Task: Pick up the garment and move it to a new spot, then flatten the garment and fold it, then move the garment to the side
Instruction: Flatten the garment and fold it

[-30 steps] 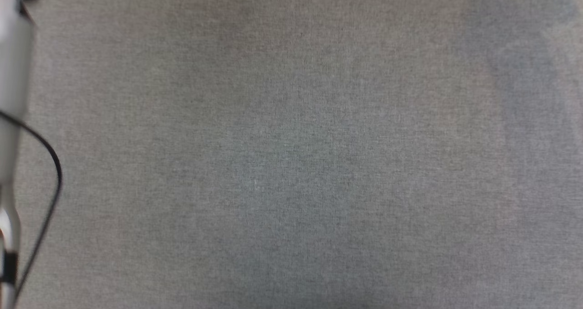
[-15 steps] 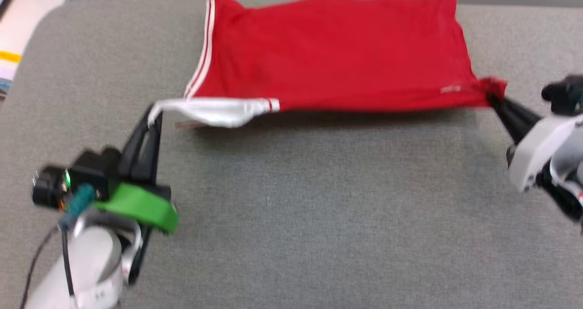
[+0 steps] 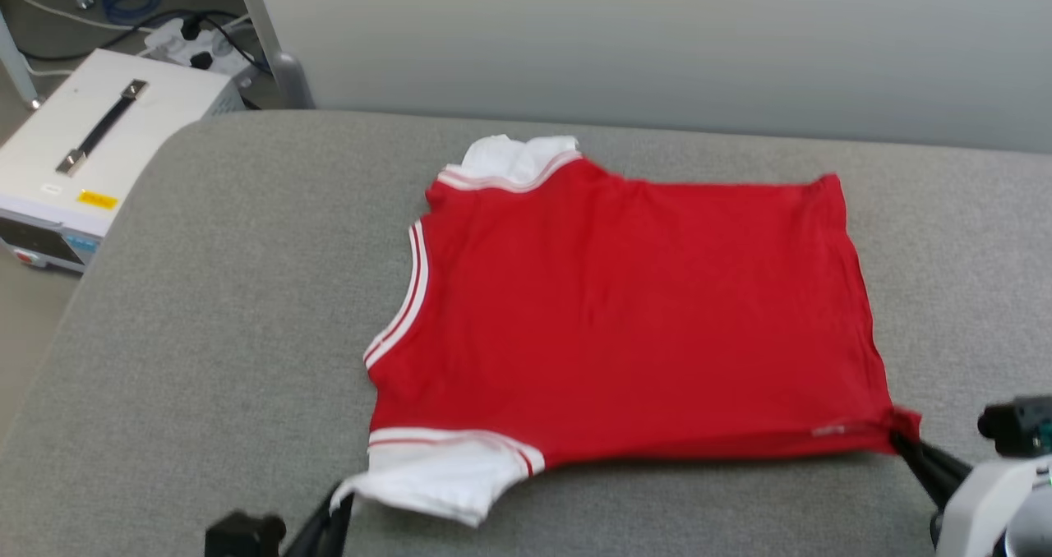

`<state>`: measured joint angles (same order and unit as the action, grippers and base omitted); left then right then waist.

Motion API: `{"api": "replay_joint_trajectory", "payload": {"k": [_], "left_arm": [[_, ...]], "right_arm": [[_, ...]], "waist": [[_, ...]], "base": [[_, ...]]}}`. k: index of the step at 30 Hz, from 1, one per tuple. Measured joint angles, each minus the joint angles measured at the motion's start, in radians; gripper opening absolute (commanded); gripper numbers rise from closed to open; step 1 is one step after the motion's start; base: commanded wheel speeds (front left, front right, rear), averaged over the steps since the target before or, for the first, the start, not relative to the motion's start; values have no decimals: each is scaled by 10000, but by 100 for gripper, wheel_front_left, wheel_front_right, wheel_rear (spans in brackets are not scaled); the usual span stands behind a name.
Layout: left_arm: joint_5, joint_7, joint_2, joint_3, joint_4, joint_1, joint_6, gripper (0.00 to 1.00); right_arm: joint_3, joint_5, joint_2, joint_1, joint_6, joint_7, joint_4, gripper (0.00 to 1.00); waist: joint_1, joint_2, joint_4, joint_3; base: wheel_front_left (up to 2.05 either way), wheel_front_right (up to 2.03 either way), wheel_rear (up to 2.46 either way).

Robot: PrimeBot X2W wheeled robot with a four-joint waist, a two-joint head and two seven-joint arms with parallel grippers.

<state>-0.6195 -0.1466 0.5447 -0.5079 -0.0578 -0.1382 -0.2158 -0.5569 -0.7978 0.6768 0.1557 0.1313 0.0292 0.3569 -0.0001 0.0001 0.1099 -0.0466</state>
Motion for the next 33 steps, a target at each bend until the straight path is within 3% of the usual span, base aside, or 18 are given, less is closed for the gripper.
{"api": "replay_joint_trajectory", "payload": {"k": [6,9,16,20,21,33], "left_arm": [[-499,351,29,-224,6,-848,13,0],[-945,522,23,-412,217,-1310,270,0],[-876,353,-113,-663,874,-1187,627,0],[-445,314,-127,-748,1166,-305,911,0],[-188,334,-79,-794,1281,594,1183,0],[665,1051,-61,-1070,2654,4763,2694,0]], "right_arm": [[991,267,-100,-1828,2,-387,-683,0],[2023,566,-305,-3082,2,-965,-1323,0],[3041,1089,-930,-3805,2,-1760,-2188,0],[3551,1298,-1216,-3796,2,-2155,-2577,0],[3831,1396,-1346,-3739,2,-2401,-2750,0],[4148,1429,-1544,-1915,2,-2980,-2924,0]], "waist": [[0,0,72,516],[0,0,121,629],[0,0,105,486],[0,0,104,422],[0,0,79,336],[1,0,-144,-739]], "base": [[0,0,0],[0,0,0],[0,0,0],[0,0,0],[0,0,0],[0,0,0]]}}
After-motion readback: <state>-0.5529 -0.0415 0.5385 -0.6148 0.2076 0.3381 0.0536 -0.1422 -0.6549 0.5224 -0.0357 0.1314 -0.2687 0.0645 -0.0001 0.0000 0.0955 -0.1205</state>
